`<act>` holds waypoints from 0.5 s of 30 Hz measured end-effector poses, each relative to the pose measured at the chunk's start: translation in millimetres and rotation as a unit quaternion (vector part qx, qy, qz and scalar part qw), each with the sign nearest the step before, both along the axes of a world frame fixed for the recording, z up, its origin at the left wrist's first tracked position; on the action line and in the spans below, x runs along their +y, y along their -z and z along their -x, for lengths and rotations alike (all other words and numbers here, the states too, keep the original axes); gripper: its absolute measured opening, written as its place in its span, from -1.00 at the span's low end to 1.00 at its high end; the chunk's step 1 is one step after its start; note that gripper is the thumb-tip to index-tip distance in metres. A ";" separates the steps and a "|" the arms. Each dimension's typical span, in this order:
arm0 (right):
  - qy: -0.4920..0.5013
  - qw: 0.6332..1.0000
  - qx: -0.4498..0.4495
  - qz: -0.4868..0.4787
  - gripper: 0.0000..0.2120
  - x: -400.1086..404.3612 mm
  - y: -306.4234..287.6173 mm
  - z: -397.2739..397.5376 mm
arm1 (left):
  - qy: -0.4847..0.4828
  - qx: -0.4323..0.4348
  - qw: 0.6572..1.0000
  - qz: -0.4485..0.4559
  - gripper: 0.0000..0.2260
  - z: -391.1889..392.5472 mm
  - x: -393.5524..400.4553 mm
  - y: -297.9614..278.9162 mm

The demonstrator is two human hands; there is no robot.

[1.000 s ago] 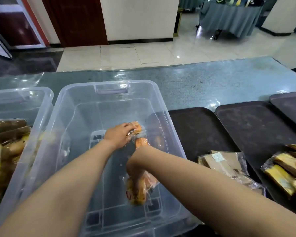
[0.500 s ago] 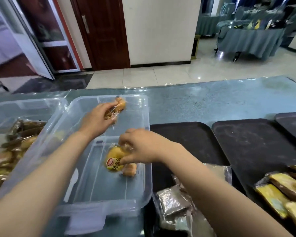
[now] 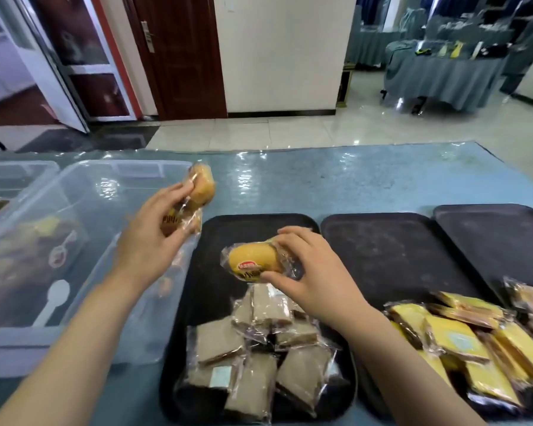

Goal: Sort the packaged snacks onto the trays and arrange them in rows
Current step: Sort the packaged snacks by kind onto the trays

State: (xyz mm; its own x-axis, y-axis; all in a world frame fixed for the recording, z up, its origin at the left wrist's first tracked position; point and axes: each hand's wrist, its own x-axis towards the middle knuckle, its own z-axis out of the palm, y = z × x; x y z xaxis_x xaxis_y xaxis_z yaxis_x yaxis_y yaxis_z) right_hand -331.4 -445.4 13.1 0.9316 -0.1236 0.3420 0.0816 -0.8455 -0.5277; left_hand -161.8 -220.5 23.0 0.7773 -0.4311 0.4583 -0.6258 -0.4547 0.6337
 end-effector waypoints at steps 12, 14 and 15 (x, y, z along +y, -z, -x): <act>0.172 0.978 0.042 -0.110 -0.64 -128.6 71.1 66.1 | 0.081 0.115 0.990 -0.015 -0.45 38.5 -135.4 65.8; 0.194 0.974 0.029 -0.116 -0.64 -155.3 70.8 72.6 | 0.099 0.120 0.987 -0.034 -0.45 41.8 -155.9 70.7; 0.204 0.971 0.026 -0.123 -0.64 -169.4 71.1 76.3 | 0.105 0.120 0.987 -0.038 -0.44 44.5 -166.7 72.1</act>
